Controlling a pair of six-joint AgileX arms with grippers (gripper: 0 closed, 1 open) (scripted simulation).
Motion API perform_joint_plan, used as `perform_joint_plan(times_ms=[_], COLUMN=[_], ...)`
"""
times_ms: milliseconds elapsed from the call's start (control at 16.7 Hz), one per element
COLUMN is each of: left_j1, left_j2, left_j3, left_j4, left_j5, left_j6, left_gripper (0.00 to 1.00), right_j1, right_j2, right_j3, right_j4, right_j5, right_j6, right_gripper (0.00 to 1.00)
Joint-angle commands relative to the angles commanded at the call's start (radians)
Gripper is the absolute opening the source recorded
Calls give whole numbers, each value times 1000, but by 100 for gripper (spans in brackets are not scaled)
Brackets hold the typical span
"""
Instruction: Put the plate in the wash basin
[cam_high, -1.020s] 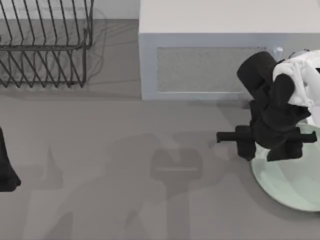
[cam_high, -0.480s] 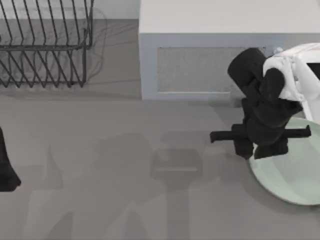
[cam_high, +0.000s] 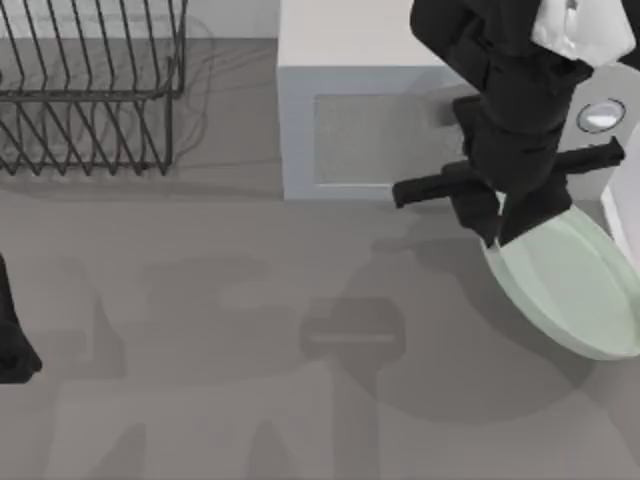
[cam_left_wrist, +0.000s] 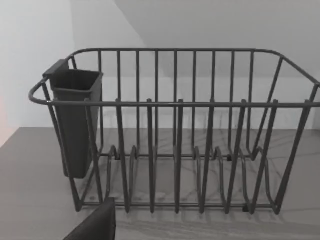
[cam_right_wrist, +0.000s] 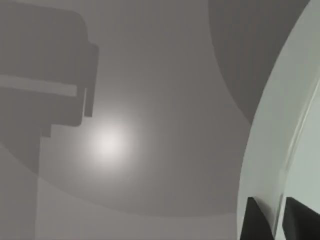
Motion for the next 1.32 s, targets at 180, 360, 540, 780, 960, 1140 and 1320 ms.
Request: perform_joint_plan(times_ms=[180,360,540,780,960,1140,1320], left_j1=[0,0,0,0,0,0,0], left_j2=[0,0,0,0,0,0,0], left_j3=[0,0,0,0,0,0,0], left_j4=[0,0,0,0,0,0,0], left_j5=[0,0,0,0,0,0,0], left_j6=[0,0,0,0,0,0,0], left_gripper=[100,100,100,100,100,100,100], right_j1=[-39,-88,-119,-114,-129,-177,-269], right_j2=[-21,-51,-67,-65,-69,-36,76], right_j3=[228,373,428,426,460,585,770], right_j4=[-212,-336,-372,-370,-375,-388,-402], right_j5=[-17,-43,-58,-57,-48,-28,-8], right_j6=[19,50,68,68,59,17,-59], right_gripper=[0,0,0,0,0,0,0])
